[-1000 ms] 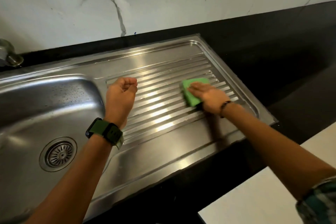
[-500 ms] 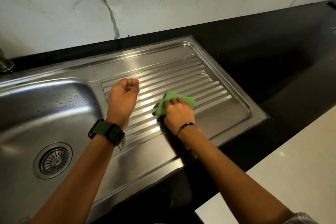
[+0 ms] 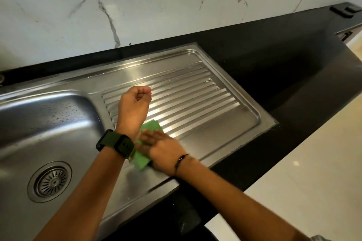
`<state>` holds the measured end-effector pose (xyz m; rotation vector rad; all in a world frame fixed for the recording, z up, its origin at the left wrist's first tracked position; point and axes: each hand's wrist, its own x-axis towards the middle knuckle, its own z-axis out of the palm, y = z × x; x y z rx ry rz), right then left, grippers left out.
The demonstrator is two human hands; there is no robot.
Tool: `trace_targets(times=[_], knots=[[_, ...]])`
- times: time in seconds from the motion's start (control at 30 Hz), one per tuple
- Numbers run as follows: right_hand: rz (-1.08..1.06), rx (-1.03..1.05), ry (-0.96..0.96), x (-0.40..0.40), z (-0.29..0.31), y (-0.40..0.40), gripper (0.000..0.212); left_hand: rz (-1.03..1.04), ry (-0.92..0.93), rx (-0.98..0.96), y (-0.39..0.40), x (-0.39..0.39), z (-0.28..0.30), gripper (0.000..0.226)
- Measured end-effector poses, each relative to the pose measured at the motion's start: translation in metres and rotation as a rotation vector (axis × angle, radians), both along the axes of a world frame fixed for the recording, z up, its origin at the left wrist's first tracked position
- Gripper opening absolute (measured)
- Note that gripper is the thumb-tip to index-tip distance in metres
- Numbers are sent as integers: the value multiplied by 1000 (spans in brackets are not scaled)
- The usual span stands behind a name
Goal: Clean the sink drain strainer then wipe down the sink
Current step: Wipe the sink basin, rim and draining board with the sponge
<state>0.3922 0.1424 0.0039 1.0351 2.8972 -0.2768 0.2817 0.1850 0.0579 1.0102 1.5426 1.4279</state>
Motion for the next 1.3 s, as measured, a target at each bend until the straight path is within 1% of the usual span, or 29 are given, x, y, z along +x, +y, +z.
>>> trace_targets(times=[0.07, 0.13, 0.2, 0.27, 0.3, 0.37, 0.47, 0.53, 0.57, 0.63, 0.7, 0.77, 0.87, 0.93, 1.0, 1.07, 1.23, 1.3], knots=[[-69, 21, -9, 37, 4, 22, 51, 16, -4, 2, 0, -4, 0, 23], [-191, 9, -33, 82, 10, 46, 59, 16, -8, -6, -3, -9, 1, 24], [-385, -6, -79, 132, 16, 71, 67, 11, -11, -14, -6, -12, 1, 22], [-594, -34, -106, 171, 23, 91, 69, 8, -18, -25, -9, -13, 1, 19], [-662, -64, -107, 182, 24, 97, 69, 7, -20, -31, -11, -12, 1, 18], [-730, -110, -107, 187, 23, 102, 68, 0, -20, -37, -14, -11, 0, 19], [-791, -116, -84, 161, 17, 84, 66, -13, -14, -54, -20, -12, -4, 19], [-764, -117, -42, 128, 14, 56, 66, -27, -14, -69, -23, -16, -6, 18], [-719, -119, -19, 108, 12, 39, 65, -36, -5, -76, -24, -20, -7, 17], [-579, -126, 2, 64, 10, 1, 67, -55, 22, -83, -28, -28, -10, 17], [-405, -134, -8, 18, 6, -38, 69, -73, 51, -82, -33, -37, -12, 22], [-263, -144, -29, -16, 3, -70, 64, -79, 85, -70, -38, -44, -14, 24], [-156, -114, -42, -18, 5, -82, 59, -85, 101, -72, -46, -48, -17, 24], [-74, -94, -52, 3, 9, -69, 57, -98, 78, -91, -50, -49, -18, 24], [-63, -74, -67, 28, 15, -50, 54, -122, 69, -104, -54, -50, -19, 24], [-174, -56, -73, 59, 23, -24, 53, -147, 71, -104, -59, -52, -20, 24], [-673, -66, -131, 160, 37, 46, 64, -163, 50, -112, -67, -55, -24, 23], [-779, -57, -110, 177, 34, 59, 62, -166, 46, -122, -69, -54, -25, 23]])
